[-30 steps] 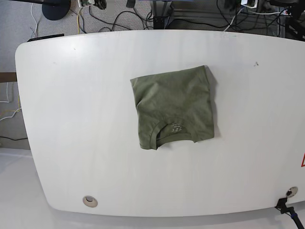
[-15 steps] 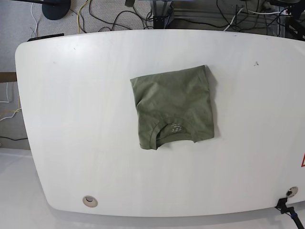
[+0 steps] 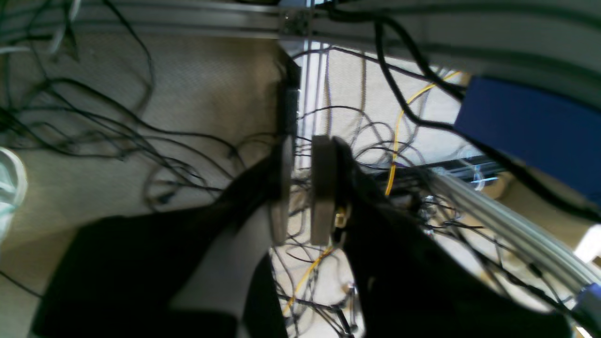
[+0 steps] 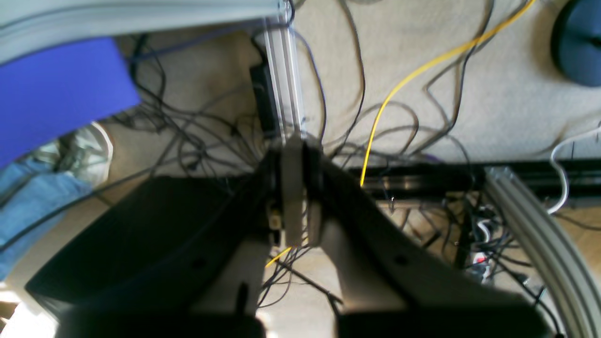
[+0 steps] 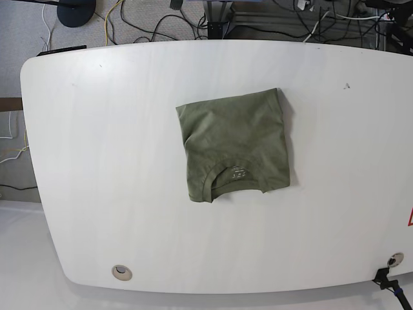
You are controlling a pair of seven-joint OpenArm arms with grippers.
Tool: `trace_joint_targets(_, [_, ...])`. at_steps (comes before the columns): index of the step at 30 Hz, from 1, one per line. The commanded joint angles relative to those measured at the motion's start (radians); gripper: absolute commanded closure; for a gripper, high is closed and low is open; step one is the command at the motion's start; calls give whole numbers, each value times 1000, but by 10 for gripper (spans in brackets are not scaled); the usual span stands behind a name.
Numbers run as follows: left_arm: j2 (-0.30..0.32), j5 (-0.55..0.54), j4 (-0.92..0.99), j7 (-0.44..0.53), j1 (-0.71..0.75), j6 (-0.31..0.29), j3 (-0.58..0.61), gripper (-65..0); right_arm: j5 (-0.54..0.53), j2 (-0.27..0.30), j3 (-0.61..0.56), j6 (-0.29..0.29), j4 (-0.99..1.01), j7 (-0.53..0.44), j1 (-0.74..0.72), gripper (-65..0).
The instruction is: Fold the T-shirt properly
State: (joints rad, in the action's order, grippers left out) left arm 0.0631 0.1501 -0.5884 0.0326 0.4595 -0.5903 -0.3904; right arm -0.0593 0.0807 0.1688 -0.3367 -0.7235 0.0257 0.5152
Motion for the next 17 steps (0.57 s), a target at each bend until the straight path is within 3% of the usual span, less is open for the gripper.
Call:
trace_joint_targets(1, [13,4,66,3,-26,-9,1,-73,13,6,-8,-5,55,-16,-25,0])
trace_joint_targets(3, [22,4,176,3,-84,0,1,-73,62,8,-24,3,110,-16,-77,0])
trace_joint_targets(10, [37,6,321,2,-201,254,38,-73,94,0,-30,4,292,-16,-229,0])
trace_joint_targets(12, [37,4,321,-3,-225,283,69,-73,95,0,-30,4,318,-16,-254,0])
trace_joint_targets(17, [30,4,321,-3,-232,284,71,-73,95,-2,-30,4,321,-16,-267,0])
